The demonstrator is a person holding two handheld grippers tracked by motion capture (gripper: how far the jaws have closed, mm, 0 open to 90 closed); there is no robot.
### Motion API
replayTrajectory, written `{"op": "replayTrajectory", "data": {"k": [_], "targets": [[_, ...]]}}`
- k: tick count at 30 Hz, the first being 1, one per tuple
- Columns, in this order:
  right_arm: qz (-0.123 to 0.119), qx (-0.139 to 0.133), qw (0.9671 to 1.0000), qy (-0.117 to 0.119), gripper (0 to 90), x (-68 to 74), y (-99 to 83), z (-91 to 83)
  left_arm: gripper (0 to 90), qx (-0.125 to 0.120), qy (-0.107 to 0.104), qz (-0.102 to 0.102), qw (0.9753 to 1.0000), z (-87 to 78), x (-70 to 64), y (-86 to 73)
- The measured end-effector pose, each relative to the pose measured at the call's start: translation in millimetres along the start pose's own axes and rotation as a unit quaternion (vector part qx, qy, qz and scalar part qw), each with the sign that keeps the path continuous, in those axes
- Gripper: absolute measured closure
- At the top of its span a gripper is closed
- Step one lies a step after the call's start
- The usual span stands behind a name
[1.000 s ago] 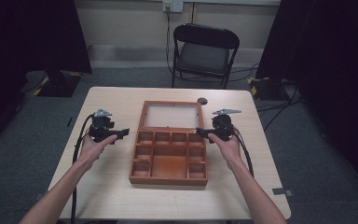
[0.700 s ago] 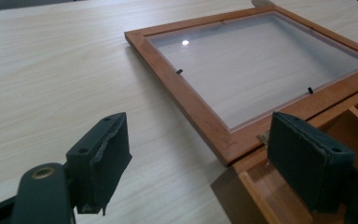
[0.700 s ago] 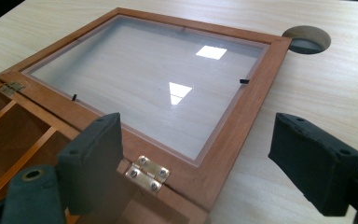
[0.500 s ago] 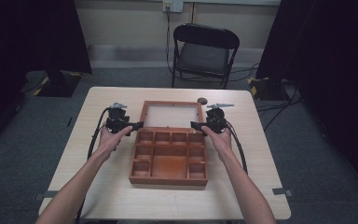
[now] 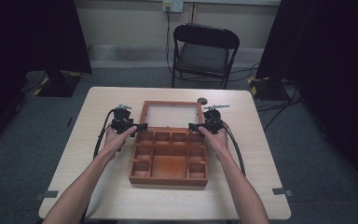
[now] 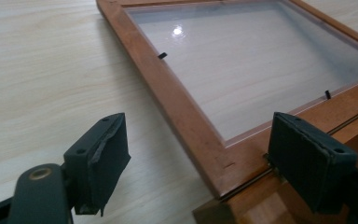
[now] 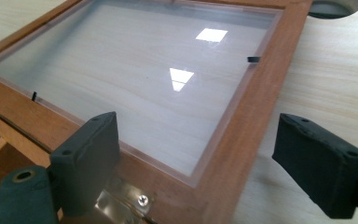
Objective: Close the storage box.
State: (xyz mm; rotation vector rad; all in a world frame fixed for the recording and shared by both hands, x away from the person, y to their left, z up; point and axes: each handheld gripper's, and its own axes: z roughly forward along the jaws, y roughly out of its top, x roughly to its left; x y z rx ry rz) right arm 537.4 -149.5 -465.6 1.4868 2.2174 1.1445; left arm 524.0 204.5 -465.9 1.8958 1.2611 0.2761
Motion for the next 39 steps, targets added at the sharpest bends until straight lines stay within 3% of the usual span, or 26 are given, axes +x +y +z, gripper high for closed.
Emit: {"op": "replayTrajectory", "data": {"k": [5, 12, 15, 17, 19, 30, 33, 39], "targets": [[-0.008, -0.005, 0.9999, -0.008, 11.3, 6.4, 0.7, 3.7, 15.5, 0.005, -0.011, 0.0, 0.9999, 9.3, -4.1, 2.1], [0.034, 0.0, 0.9993, 0.014, 6.6, 1.0, -0.9, 9.6, 13.7, 0.007, -0.014, 0.004, 0.9999, 18.8, -12.3, 8.1], [0.048, 0.001, 0.9986, 0.024, 6.2, -2.1, -1.5, 12.2, 13.1, 0.007, -0.02, -0.005, 0.9998, 19.9, -9.6, 7.4], [0.057, 0.001, 0.9982, 0.019, 6.0, -2.2, -2.3, 15.4, 12.6, 0.008, -0.026, -0.008, 0.9996, 20.3, -8.0, 6.9], [0.067, 0.002, 0.9972, 0.032, 6.7, -4.2, -2.8, 17.6, 12.4, 0.006, -0.025, -0.005, 0.9997, 20.5, -8.0, 6.8], [0.083, 0.011, 0.9953, 0.049, 12.1, -7.8, -2.5, 17.6, 10.8, 0.01, -0.042, -0.027, 0.9987, 23.0, -2.4, 5.4], [0.079, -0.007, 0.9954, 0.053, 13.7, -10.6, -6.2, 16.2, 11.2, 0.013, -0.052, -0.042, 0.9977, 23.9, -0.1, 4.7], [0.074, -0.017, 0.996, 0.047, 14.8, -8.9, -6.8, 14.4, 11.8, 0.019, -0.051, -0.046, 0.9975, 22.9, -0.2, 5.8]]}}
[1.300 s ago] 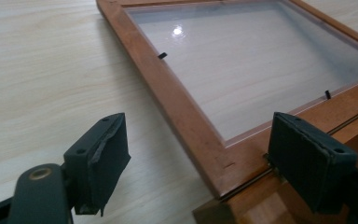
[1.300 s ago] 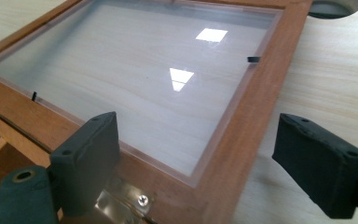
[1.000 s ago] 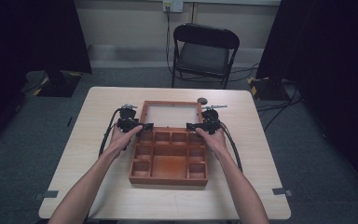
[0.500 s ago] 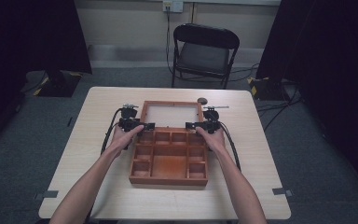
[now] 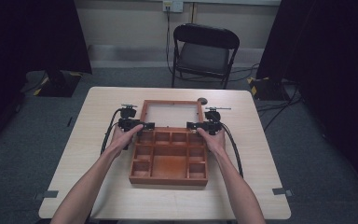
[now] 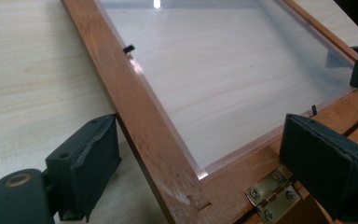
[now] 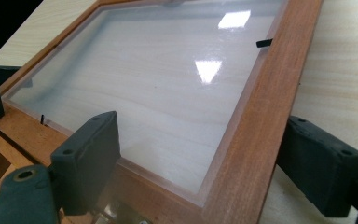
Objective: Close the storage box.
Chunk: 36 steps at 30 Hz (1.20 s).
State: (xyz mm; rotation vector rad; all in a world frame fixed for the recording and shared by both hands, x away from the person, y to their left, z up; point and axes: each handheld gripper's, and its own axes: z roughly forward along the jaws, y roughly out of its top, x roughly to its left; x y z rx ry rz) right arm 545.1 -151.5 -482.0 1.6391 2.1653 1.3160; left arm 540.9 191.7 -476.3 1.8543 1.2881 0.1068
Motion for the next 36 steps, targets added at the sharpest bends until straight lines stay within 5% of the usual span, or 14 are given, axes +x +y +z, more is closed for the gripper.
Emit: {"op": "replayTrajectory", "data": {"k": [2, 16, 36], "targets": [[-0.005, -0.004, 1.0, -0.001, 14.9, 0.5, -0.2, -0.4, 14.1, -0.001, -0.013, -0.017, 0.9998, 0.2, 1.1, -0.5], [-0.039, -0.043, 0.9979, -0.028, 25.2, 7.9, 3.1, -11.2, 18.6, -0.008, -0.002, 0.017, 0.9998, -3.0, -5.1, 4.1], [-0.051, -0.076, 0.9958, -0.011, 34.5, 16.4, 13.6, -38.6, 30.6, -0.044, -0.003, 0.045, 0.998, -23.6, -12.1, 10.5]]}}
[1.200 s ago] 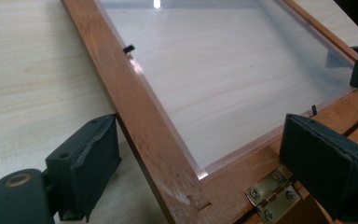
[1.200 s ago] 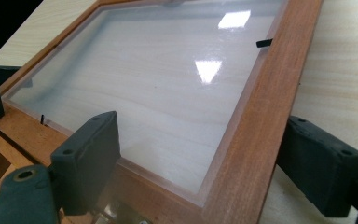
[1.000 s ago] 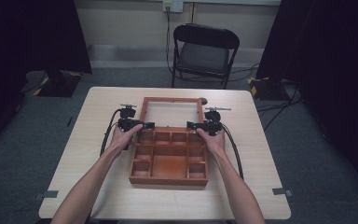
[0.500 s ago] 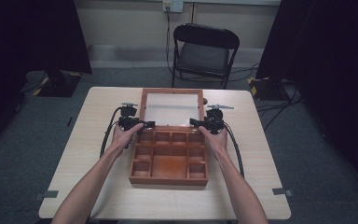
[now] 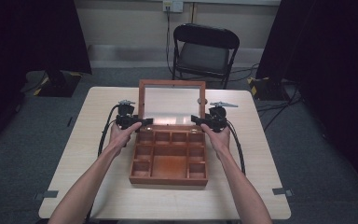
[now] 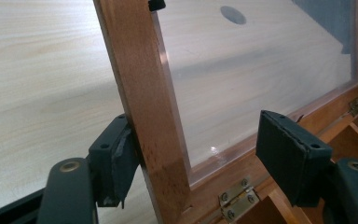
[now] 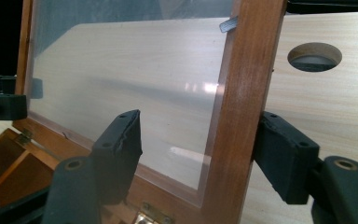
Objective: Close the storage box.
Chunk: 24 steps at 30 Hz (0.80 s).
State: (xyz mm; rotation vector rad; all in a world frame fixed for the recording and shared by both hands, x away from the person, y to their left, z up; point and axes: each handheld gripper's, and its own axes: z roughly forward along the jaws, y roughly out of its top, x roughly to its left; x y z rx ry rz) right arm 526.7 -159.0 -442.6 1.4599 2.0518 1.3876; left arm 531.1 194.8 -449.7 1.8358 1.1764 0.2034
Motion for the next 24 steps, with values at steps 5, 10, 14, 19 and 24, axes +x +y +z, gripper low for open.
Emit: {"op": "replayTrajectory", "data": {"k": [5, 10, 14, 19, 24], "targets": [[-0.002, -0.003, 1.0, 0.004, 38.1, 3.0, 2.9, -9.0, 34.0, -0.011, -0.005, 0.004, 0.9999, -7.5, -1.1, 1.1], [-0.013, -0.006, 0.9999, 0.008, 43.0, 5.4, 5.6, -17.8, 43.7, -0.026, 0.002, 0.008, 0.9996, -15.5, -2.4, 1.6], [-0.01, -0.013, 0.9998, 0.013, 43.4, 6.8, 4.7, -22.4, 46.2, -0.028, 0.001, 0.011, 0.9995, -18.7, -3.9, 2.5], [-0.014, -0.018, 0.9996, 0.015, 45.1, 9.2, 5.3, -27.5, 48.1, -0.036, 0.004, 0.02, 0.9992, -23.6, -8.3, 2.2], [-0.006, -0.026, 0.9995, 0.018, 48.9, 8.9, 4.3, -32.1, 47.4, -0.036, 0.0, 0.026, 0.999, -27.8, -9.6, 0.9]]}}
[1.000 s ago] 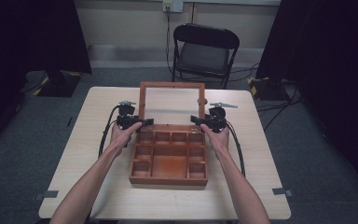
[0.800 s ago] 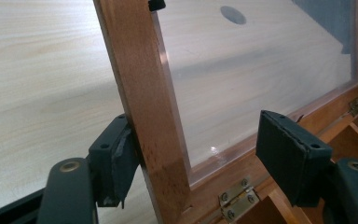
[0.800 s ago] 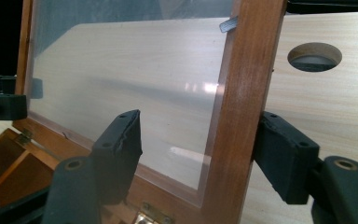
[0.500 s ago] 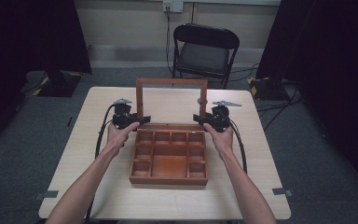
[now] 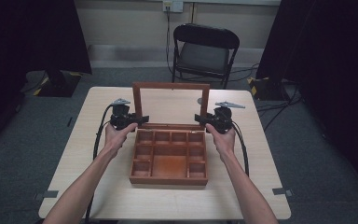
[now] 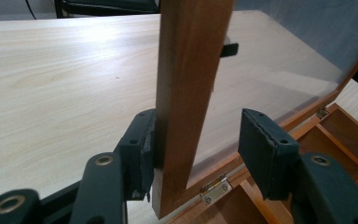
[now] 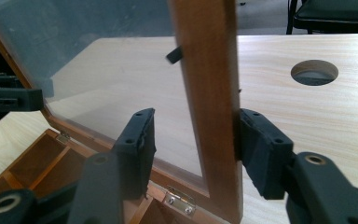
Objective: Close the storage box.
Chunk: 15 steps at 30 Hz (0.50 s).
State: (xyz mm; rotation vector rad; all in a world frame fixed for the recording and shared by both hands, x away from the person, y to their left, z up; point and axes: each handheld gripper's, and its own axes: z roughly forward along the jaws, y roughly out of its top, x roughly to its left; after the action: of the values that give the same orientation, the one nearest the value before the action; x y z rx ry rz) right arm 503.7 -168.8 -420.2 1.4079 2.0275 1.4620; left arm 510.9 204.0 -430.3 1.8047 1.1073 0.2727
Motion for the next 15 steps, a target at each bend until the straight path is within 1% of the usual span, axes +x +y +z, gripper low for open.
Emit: {"op": "replayTrajectory", "data": {"k": [1, 2, 3, 4, 7, 10, 11, 12, 14, 15], "targets": [[0.0, -0.001, 1.0, 0.001, 50.0, 0.2, -0.4, -1.9, 47.0, -0.003, -0.003, -0.002, 1.0, -1.5, -0.6, -0.5], [0.0, -0.002, 1.0, 0.003, 50.2, 0.5, -0.4, -2.6, 46.7, 0.001, -0.004, 0.003, 1.0, -2.8, -0.4, -0.8], [0.001, -0.001, 1.0, 0.003, 50.0, 1.1, -0.3, -3.3, 46.6, -0.002, -0.007, 0.001, 1.0, -3.6, -0.4, -1.4], [0.0, -0.001, 1.0, 0.005, 49.8, 1.5, -0.4, -3.9, 46.4, 0.0, -0.006, 0.004, 1.0, -4.9, 0.0, -1.7], [0.003, -0.003, 0.9999, 0.013, 49.2, 2.3, -1.3, -5.6, 46.2, -0.003, -0.01, 0.003, 0.9999, -6.9, -0.5, -2.6], [0.0, -0.001, 0.9999, 0.017, 49.1, 3.9, -1.8, -6.8, 46.3, -0.014, -0.017, -0.004, 0.9997, -13.7, 0.4, -4.1], [0.0, -0.001, 0.9999, 0.017, 49.1, 3.9, -1.8, -6.8, 46.6, -0.014, -0.017, -0.004, 0.9997, -13.7, 0.4, -4.1], [-0.002, 0.0, 0.9998, 0.017, 49.0, 4.7, -2.1, -7.8, 46.9, -0.02, -0.02, -0.007, 0.9996, -16.0, 0.7, -4.2], [-0.002, 0.0, 0.9998, 0.021, 48.8, 4.5, -2.3, -8.8, 47.4, -0.02, -0.015, 0.001, 0.9997, -18.2, -1.1, -3.2], [-0.002, 0.0, 0.9998, 0.021, 48.8, 4.5, -2.3, -8.8, 47.7, -0.02, -0.015, 0.001, 0.9997, -18.2, -1.1, -3.2]]}}
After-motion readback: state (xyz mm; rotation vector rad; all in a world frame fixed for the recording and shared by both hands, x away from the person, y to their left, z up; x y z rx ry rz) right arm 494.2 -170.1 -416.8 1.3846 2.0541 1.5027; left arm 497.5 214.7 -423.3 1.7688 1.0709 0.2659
